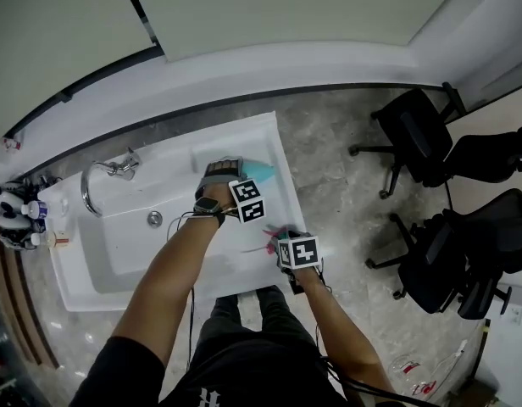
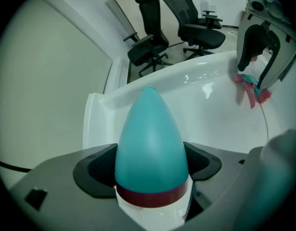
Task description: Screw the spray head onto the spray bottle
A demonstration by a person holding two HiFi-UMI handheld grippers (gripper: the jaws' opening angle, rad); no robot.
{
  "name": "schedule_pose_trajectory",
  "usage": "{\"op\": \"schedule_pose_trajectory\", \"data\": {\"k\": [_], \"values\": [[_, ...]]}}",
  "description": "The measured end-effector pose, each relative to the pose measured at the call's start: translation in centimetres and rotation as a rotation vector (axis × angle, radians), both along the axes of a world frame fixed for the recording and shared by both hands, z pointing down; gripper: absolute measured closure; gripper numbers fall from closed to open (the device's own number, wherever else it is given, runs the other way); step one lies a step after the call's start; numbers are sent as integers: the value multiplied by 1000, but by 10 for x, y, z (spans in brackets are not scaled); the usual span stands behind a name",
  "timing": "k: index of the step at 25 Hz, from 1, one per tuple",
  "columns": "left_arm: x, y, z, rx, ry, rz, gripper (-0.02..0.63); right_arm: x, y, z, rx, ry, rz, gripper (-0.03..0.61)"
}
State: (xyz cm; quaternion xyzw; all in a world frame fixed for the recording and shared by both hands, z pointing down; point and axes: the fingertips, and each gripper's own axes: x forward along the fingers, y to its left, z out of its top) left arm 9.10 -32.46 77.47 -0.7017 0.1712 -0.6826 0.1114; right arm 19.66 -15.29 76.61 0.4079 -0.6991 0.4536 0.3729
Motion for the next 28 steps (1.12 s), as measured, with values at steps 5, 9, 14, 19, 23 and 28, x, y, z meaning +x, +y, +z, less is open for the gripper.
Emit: {"op": "schedule_pose_trajectory", "data": {"k": [5,9,14,19,23,28], "values": [[1,1,1,9,-19,34,209,-5,4,16,-52,124,-55,394],[1,-1,4,-4,-40,66,209,-4,3,18,-64,118,-50,406],[-4,3,-4,12,147,52,216,8,6,-7,19,19,-5,417],[-8,44,-50,-94,585,-114,216,42,-12,-94,266,-53,-37,417],[-14,95,-119,-33,803,-167,216,79,-51,-252,630,-8,-86,417],[-11,142,-199,64,967,-242,216,69,-79,-411,1057,165,-266,417]]}}
